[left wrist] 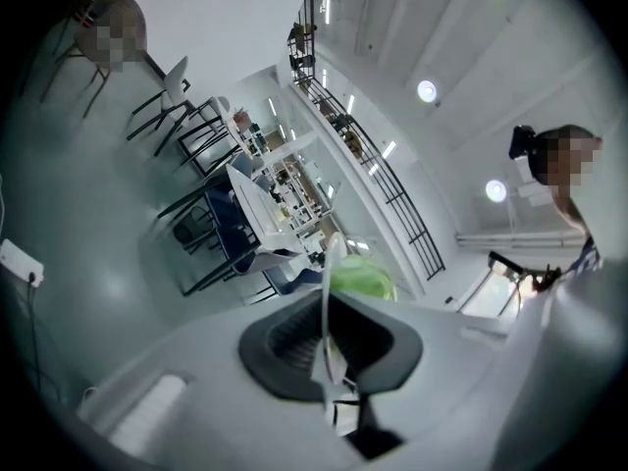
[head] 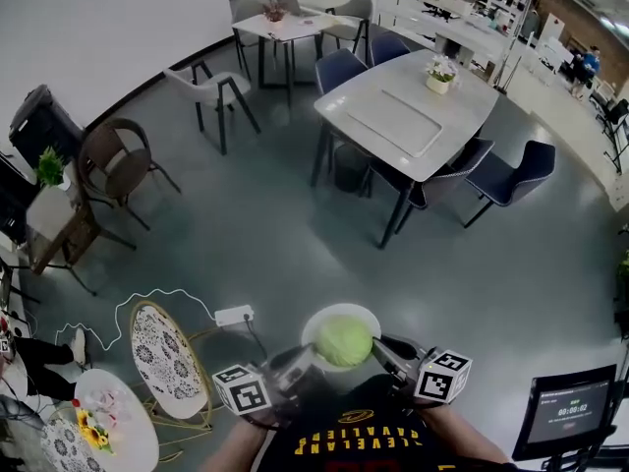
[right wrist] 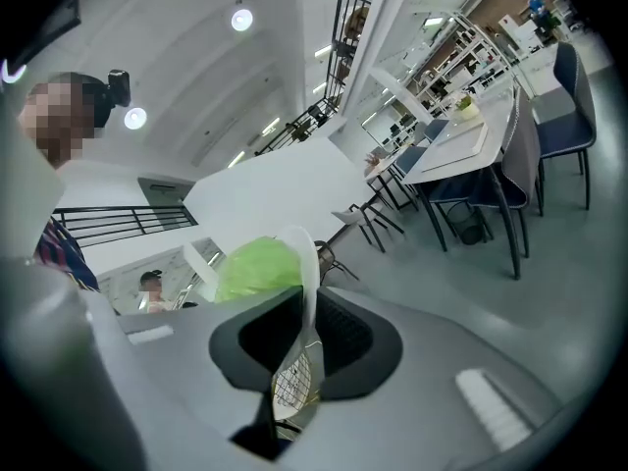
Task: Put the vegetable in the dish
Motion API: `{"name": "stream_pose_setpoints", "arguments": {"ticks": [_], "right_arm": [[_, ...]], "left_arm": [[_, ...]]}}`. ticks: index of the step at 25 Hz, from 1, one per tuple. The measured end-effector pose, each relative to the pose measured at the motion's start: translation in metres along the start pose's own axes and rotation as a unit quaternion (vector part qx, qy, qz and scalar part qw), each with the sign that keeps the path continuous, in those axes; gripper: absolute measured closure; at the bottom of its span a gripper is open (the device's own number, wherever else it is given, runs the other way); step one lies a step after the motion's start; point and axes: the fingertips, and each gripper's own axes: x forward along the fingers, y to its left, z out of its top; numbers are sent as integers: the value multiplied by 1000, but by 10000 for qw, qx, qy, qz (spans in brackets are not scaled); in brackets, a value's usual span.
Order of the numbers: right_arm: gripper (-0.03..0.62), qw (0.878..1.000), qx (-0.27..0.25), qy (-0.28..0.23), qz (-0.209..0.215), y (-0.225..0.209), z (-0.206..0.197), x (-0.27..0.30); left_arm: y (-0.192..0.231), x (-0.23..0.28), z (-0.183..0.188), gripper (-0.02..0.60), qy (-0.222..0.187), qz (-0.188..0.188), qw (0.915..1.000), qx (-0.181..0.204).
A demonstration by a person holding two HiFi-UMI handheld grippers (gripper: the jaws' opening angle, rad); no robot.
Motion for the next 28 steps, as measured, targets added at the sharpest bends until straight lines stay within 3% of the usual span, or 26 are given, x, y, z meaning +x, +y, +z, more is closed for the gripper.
{"name": "stream_pose_setpoints", "arguments": {"ticks": [7, 15, 23, 28], "right_arm": [[551, 9998, 88, 9, -157, -12, 23, 39], [549, 9994, 124, 264, 177, -40, 67, 113], [549, 9988, 19, 258, 405, -93, 162, 150], [549, 9987, 78, 188, 461, -147, 217, 162]], "left_arm": [[28, 11, 40, 568, 67, -95, 9999, -62], [72, 29, 104, 568, -168, 276, 9994, -130], [90, 109, 177, 568, -302, 414, 9987, -47], [110, 179, 209, 568, -257, 470, 9986, -14]]}}
